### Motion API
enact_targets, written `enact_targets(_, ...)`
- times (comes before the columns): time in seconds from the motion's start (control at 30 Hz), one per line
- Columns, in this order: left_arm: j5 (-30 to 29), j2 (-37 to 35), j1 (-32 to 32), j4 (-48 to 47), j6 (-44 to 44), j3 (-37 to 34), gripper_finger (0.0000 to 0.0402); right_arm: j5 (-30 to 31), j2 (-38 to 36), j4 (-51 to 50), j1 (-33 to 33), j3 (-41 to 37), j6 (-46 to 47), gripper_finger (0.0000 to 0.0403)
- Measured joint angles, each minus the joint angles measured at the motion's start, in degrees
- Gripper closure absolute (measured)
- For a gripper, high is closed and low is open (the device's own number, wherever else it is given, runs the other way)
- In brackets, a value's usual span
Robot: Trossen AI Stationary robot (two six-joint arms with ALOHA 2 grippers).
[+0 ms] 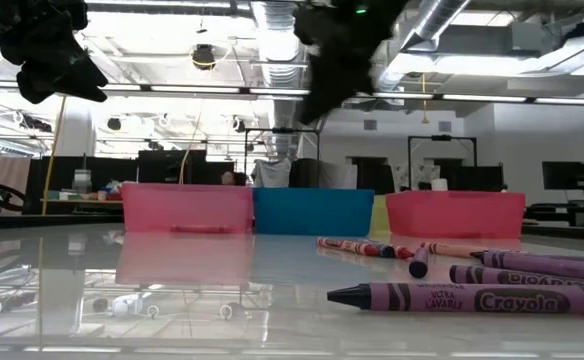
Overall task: Sort crayons
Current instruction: Put the red crayon into the red bin
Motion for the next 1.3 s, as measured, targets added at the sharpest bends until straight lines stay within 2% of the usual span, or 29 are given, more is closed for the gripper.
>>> enact_targets(0.13, -0.11, 0.01, 0.0, -0.02, 0.04, 0.0, 0.0262, -0.03, -0.17, -16.13, 6.52, -0.07, 13.95, 0.0346)
enact_targets(0.23, -0.13, 0.02, 0.0, -0.02, 0.07, 0.0, 0.0262, -0.04, 1.15, -23.77, 12.8, -0.07, 23.67, 0.0346)
enact_targets(0.37, -0.87, 0.02, -0.01, -0.03, 0.09, 0.0, 0.0262, 0.08, 4.05, -25.35, 20.29, -0.11, 32.67, 0.0346)
enact_targets(0.5, -2.26, 0.01, 0.01, -0.02, 0.1, 0.0, 0.0262, 2.69, 7.44, -24.27, 24.66, -0.09, 37.37, 0.0346)
enact_targets(0.73, -2.26, 0.01, 0.01, 0.01, 0.03, 0.0, 0.0262, 2.78, 13.9, -24.62, 24.71, -0.07, 39.76, 0.0331)
enact_targets(1.1, -2.25, 0.02, 0.0, -0.02, -0.04, 0.0, 0.0262, 0.25, 16.25, -26.1, 21.59, -0.07, 38.26, 0.0248)
enact_targets(1.2, -2.25, 0.02, 0.01, -0.04, -0.08, 0.0, 0.0262, -0.43, 16.24, -25.52, 21.04, -0.64, 38.27, 0.0244)
enact_targets(1.3, -2.11, 0.02, -0.01, -0.04, -0.08, 0.0, 0.0262, -3.96, 16.0, -21.86, 20.21, -2.79, 37.87, 0.0251)
